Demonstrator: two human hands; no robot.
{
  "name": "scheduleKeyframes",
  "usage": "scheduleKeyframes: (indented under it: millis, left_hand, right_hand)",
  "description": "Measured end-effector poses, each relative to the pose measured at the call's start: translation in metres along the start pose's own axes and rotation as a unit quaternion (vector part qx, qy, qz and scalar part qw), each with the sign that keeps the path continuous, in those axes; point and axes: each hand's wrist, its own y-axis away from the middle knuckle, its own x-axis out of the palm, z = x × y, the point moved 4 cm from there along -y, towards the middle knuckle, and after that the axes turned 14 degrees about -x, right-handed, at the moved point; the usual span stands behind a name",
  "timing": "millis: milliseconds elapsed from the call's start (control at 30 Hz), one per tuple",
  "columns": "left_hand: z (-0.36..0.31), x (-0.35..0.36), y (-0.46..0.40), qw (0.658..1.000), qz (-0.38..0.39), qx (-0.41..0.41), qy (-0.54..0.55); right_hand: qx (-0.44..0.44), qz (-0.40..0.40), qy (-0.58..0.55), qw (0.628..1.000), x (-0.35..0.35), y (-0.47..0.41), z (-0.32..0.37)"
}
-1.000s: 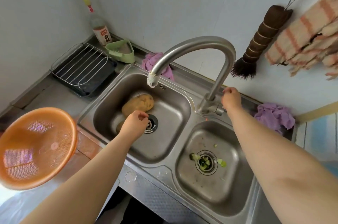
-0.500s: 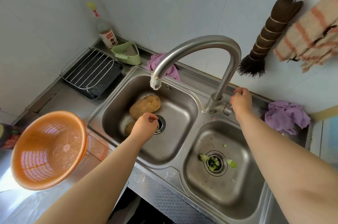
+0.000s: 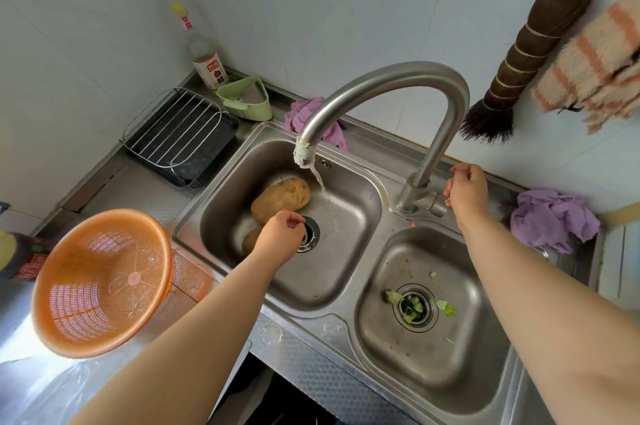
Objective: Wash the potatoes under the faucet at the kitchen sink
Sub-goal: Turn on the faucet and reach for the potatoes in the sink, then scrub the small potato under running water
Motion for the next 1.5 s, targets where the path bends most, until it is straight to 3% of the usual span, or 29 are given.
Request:
scheduleKeyframes:
  millis: [67,133,200,267,333,433,533,733,900,1033,1133,1267,1367,1500]
  left_hand:
    - [0.005,-0.003,-0.006,1.000,-0.002,-0.007,0.001]
    - [0.014,-0.008,-0.014,1.000,-0.010,-0.022,-0.002]
    - [0.027,-0.013,-0.026,0.999,-0.016,-0.040,-0.004]
    - [0.042,-0.019,-0.039,0.998,-0.018,-0.068,-0.005]
    - [0.059,-0.023,-0.057,0.996,-0.016,-0.088,-0.006]
    - [0.077,-0.025,-0.089,0.992,-0.008,-0.114,-0.061]
    - [0.083,-0.020,-0.120,0.978,0.007,-0.143,-0.149]
    - [0.102,0.011,-0.185,0.952,0.043,-0.161,-0.256]
    - [0.119,0.027,-0.222,0.932,0.070,-0.084,-0.345]
    - [0.124,0.020,-0.217,0.922,0.071,-0.116,-0.362]
    - [0.131,0.018,-0.222,0.935,0.076,-0.154,-0.309]
    - [0.117,0.020,-0.200,0.956,0.151,-0.133,-0.213]
    - [0.076,0.018,-0.150,0.972,0.202,-0.086,-0.089]
    - [0.022,0.025,-0.101,0.968,0.249,0.018,-0.008]
  right_hand:
    - [-0.008,-0.055,0.038,0.998,-0.007,0.009,0.003]
    - [-0.034,-0.169,0.082,0.982,-0.019,0.029,0.006]
    - [-0.064,-0.232,0.054,0.969,-0.014,0.062,0.011]
    - [-0.063,-0.157,0.000,0.986,0.015,0.092,0.010]
    - [0.017,-0.027,-0.079,0.996,0.058,0.120,0.010]
    - [0.243,0.099,-0.227,0.938,0.119,0.153,0.012]
    - [0.384,0.094,-0.285,0.874,0.151,0.167,0.001]
    - [0.446,0.004,-0.261,0.856,0.170,0.178,-0.034]
    - [0.454,-0.017,-0.239,0.858,0.180,0.192,-0.058]
    - [0.480,-0.031,-0.247,0.841,0.187,0.205,-0.066]
    - [0.474,-0.012,-0.239,0.847,0.189,0.202,-0.064]
    - [0.406,0.056,-0.170,0.896,0.189,0.178,-0.051]
    - [0.279,0.134,-0.114,0.944,0.188,0.154,-0.036]
    - [0.193,0.237,-0.157,0.939,0.186,0.139,-0.011]
